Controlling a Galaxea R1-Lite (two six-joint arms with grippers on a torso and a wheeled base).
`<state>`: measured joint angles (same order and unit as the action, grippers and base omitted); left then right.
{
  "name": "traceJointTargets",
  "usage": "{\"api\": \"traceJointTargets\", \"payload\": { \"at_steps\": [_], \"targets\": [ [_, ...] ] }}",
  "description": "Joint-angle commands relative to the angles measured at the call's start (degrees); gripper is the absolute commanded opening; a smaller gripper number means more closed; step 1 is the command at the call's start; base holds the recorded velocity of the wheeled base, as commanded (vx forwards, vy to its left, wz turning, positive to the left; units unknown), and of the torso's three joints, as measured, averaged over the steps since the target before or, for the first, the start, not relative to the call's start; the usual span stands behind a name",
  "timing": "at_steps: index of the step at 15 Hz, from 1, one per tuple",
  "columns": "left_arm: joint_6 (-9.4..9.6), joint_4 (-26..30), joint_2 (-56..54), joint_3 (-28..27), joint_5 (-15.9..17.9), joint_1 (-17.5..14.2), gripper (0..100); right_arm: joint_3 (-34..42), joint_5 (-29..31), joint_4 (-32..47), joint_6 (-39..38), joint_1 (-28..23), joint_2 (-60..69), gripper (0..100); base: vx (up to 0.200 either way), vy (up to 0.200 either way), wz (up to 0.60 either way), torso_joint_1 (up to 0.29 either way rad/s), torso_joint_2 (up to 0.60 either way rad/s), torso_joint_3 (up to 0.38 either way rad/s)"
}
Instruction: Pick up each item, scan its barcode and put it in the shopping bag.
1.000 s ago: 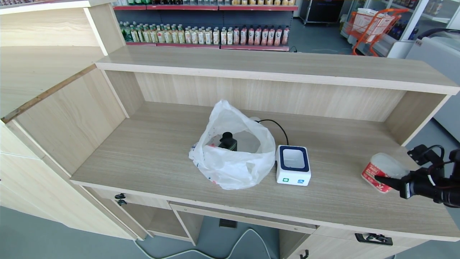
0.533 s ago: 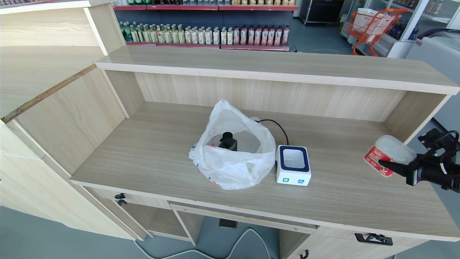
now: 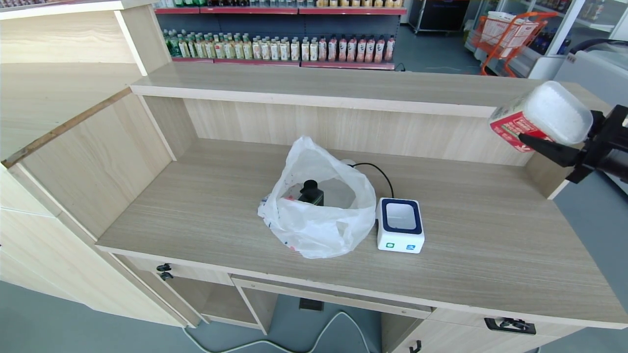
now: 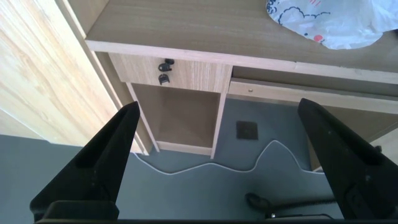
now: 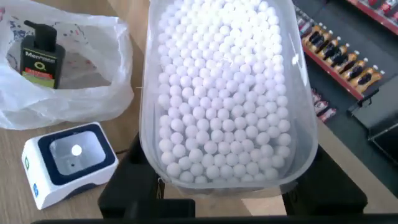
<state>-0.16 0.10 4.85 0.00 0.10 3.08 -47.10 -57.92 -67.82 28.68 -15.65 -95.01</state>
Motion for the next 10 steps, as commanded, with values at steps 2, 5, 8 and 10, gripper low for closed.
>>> {"api": "traceJointTargets", "payload": {
  "at_steps": [2,5,8,10],
  "targets": [
    [-0.02,0.0,0.0,0.0,0.0,0.0,100,-0.4,0.0,-9.4,-1.9,8.7,0.7,0,0.0,0.0,0.0,0.0,0.0,0.0],
    [-0.02,0.0,0.0,0.0,0.0,0.0,100,-0.4,0.0,-15.1,-2.2,14.8,0.6,0,0.0,0.0,0.0,0.0,0.0,0.0],
    [-0.02,0.0,0.0,0.0,0.0,0.0,100,0.4,0.2,-17.3,-2.4,17.8,1.1,0,0.0,0.0,0.0,0.0,0.0,0.0],
    [-0.02,0.0,0.0,0.0,0.0,0.0,100,0.2,0.5,-17.3,-2.3,17.8,1.3,0,0.0,0.0,0.0,0.0,0.0,0.0]
  ]
}}
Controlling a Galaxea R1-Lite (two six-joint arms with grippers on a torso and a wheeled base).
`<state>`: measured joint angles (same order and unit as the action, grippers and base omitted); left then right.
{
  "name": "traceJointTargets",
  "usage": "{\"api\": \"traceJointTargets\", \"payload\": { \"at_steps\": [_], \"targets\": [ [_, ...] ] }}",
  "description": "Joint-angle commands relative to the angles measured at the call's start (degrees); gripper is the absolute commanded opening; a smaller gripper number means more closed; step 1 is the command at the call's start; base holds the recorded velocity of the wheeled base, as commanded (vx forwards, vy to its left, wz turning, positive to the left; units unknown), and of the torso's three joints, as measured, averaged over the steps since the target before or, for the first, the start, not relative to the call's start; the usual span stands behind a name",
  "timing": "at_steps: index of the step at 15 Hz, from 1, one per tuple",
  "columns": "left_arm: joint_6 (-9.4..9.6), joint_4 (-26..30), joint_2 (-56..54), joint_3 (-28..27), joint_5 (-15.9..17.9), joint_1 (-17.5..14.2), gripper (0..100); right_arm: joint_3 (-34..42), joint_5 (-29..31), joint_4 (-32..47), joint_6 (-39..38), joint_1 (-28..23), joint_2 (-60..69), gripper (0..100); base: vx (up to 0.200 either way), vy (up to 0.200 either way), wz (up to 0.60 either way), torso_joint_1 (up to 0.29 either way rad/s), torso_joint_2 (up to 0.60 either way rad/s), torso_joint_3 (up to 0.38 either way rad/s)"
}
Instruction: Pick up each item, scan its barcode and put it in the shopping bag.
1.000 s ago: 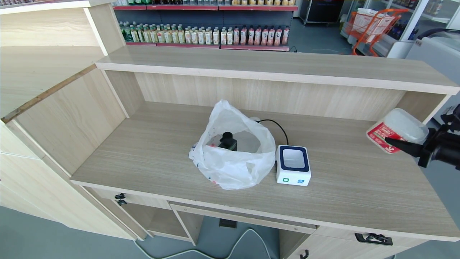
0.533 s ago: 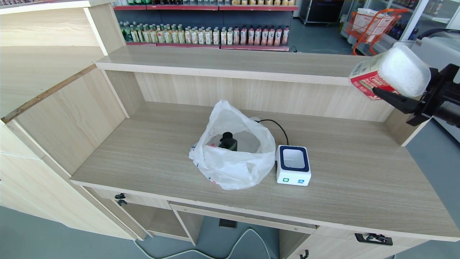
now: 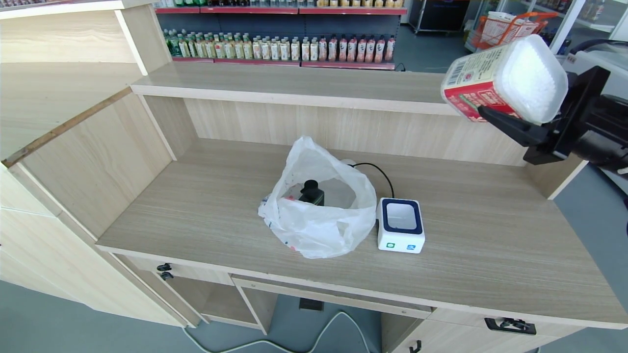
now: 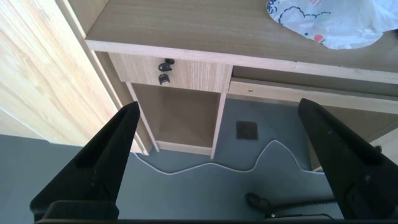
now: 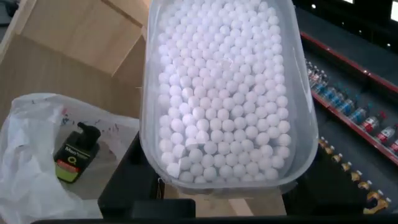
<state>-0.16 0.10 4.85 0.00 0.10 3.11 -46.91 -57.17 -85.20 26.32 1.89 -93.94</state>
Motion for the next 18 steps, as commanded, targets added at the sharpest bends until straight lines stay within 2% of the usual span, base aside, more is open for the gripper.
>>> {"api": "traceJointTargets", "payload": {
  "at_steps": [1,3,6,9,10,13,16,18],
  "targets": [
    [-0.02,0.0,0.0,0.0,0.0,0.0,100,-0.1,0.5,-0.1,-0.4,0.1,0.2,0,0.0,0.0,0.0,0.0,0.0,0.0],
    [-0.02,0.0,0.0,0.0,0.0,0.0,100,0.2,0.2,-0.2,-3.2,0.0,0.2,0,0.0,0.0,0.0,0.0,0.0,0.0],
    [-0.02,0.0,0.0,0.0,0.0,0.0,100,-1.0,0.0,-3.4,-11.4,1.8,-2.0,0,0.0,0.0,0.0,0.0,0.0,0.0],
    [-0.02,0.0,0.0,0.0,0.0,0.0,100,-3.6,-0.1,-3.4,-13.3,7.3,-7.0,0,0.0,0.0,0.0,0.0,0.0,0.0],
    [-0.02,0.0,0.0,0.0,0.0,0.0,100,-5.2,-1.7,-3.4,-13.3,8.5,-9.2,0,0.0,0.0,0.0,0.0,0.0,0.0],
    [-0.02,0.0,0.0,0.0,0.0,0.0,100,-8.8,-13.7,-3.6,-13.0,8.7,-12.1,0,0.0,0.0,0.0,0.0,0.0,0.0],
    [-0.02,0.0,0.0,0.0,0.0,0.0,100,-10.7,-13.8,-3.3,-13.8,8.1,-12.9,0,0.0,0.0,0.0,0.0,0.0,0.0],
    [-0.02,0.0,0.0,0.0,0.0,0.0,100,-13.5,-14.2,-3.1,-21.1,7.8,-13.3,0,0.0,0.0,0.0,0.0,0.0,0.0]
  ]
}}
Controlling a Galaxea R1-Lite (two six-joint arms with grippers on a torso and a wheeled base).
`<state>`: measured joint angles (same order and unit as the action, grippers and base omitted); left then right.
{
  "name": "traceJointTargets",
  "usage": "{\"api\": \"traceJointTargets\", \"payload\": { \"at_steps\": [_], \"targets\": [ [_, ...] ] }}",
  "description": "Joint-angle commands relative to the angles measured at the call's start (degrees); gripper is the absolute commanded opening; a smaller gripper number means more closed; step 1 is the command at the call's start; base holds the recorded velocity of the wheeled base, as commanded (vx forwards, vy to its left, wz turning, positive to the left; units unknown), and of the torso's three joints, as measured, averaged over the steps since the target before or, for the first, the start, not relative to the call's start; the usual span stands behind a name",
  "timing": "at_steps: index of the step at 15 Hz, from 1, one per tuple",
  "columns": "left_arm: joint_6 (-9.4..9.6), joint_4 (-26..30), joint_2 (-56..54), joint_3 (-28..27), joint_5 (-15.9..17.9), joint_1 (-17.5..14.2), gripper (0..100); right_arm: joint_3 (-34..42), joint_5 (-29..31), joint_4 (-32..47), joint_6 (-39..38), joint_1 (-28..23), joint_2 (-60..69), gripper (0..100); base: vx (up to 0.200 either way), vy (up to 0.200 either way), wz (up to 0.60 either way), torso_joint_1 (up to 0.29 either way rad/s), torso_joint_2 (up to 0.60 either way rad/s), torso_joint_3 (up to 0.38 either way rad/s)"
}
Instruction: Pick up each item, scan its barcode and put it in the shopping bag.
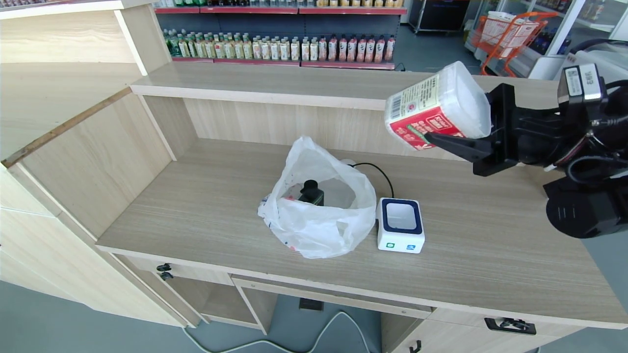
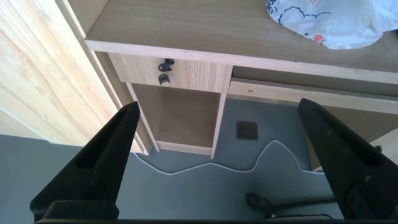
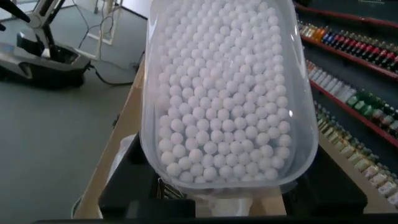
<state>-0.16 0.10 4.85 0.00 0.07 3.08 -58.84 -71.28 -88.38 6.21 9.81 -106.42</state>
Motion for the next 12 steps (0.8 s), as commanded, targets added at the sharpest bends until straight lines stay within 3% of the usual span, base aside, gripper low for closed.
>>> {"api": "traceJointTargets", "payload": {
  "at_steps": [1,2,4,6,12],
  "targets": [
    [-0.02,0.0,0.0,0.0,0.0,0.0,100,-3.0,-1.6,0.1,-3.7,-0.1,-1.2,0,0.0,0.0,0.0,0.0,0.0,0.0],
    [-0.02,0.0,0.0,0.0,0.0,0.0,100,-3.0,-1.6,0.1,-3.7,-0.1,-1.2,0,0.0,0.0,0.0,0.0,0.0,0.0],
    [-0.02,0.0,0.0,0.0,0.0,0.0,100,-11.6,-2.5,0.0,-11.0,2.3,-3.9,0,0.0,0.0,0.0,0.0,0.0,0.0],
    [-0.02,0.0,0.0,0.0,0.0,0.0,100,-12.1,-2.7,-0.5,-10.9,3.2,-4.7,0,0.0,0.0,0.0,0.0,0.0,0.0],
    [-0.02,0.0,0.0,0.0,0.0,0.0,100,-16.7,-2.5,-1.1,5.8,6.9,-9.4,0,0.0,0.0,0.0,0.0,0.0,0.0]
  ]
}}
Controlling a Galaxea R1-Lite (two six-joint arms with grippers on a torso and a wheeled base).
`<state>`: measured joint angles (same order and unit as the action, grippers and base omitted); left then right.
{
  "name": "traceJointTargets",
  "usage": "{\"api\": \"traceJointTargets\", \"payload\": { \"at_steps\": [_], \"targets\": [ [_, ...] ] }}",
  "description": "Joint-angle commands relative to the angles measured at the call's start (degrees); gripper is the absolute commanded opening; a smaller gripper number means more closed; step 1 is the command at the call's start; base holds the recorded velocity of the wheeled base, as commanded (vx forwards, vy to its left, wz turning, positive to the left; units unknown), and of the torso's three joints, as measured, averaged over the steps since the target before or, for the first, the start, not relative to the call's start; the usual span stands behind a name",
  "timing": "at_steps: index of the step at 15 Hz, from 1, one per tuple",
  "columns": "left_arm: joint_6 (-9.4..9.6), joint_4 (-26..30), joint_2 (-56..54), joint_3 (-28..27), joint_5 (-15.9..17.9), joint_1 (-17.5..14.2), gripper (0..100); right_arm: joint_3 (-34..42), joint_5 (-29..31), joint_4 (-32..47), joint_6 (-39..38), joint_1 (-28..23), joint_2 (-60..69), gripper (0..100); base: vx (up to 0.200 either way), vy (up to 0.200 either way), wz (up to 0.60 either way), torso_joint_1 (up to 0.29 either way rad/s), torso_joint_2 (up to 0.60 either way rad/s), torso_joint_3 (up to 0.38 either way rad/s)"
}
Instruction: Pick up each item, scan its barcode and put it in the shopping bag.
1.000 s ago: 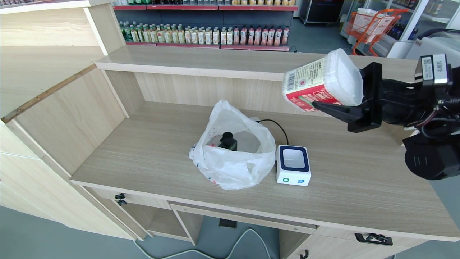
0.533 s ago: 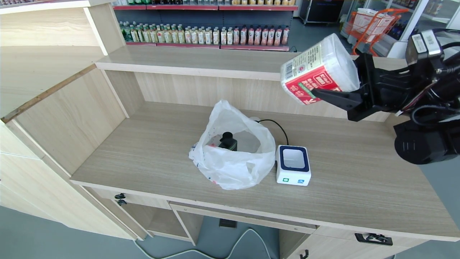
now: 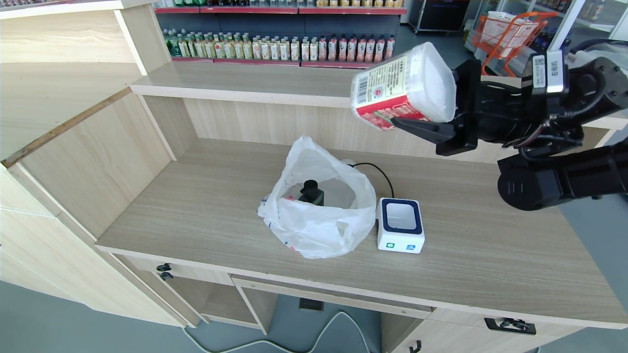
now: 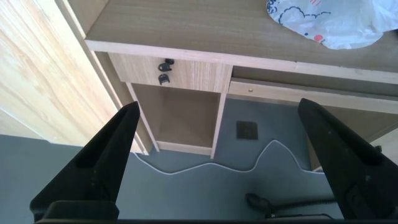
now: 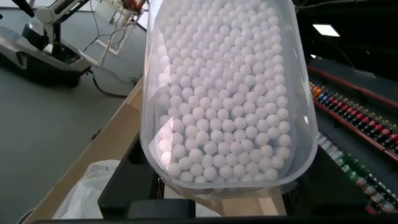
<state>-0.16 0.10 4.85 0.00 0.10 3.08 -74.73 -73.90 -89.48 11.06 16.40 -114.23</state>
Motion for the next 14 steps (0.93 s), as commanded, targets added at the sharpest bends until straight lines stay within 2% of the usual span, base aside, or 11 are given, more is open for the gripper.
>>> {"api": "traceJointTargets", "payload": {
  "at_steps": [1,11,14],
  "targets": [
    [-0.02,0.0,0.0,0.0,0.0,0.0,100,-2.0,0.1,-0.1,2.0,0.3,-2.3,0,0.0,0.0,0.0,0.0,0.0,0.0],
    [-0.02,0.0,0.0,0.0,0.0,0.0,100,-3.8,0.2,0.2,3.5,5.4,-3.6,0,0.0,0.0,0.0,0.0,0.0,0.0],
    [-0.02,0.0,0.0,0.0,0.0,0.0,100,-1.6,0.2,0.2,3.6,6.4,-0.8,0,0.0,0.0,0.0,0.0,0.0,0.0]
  ]
}}
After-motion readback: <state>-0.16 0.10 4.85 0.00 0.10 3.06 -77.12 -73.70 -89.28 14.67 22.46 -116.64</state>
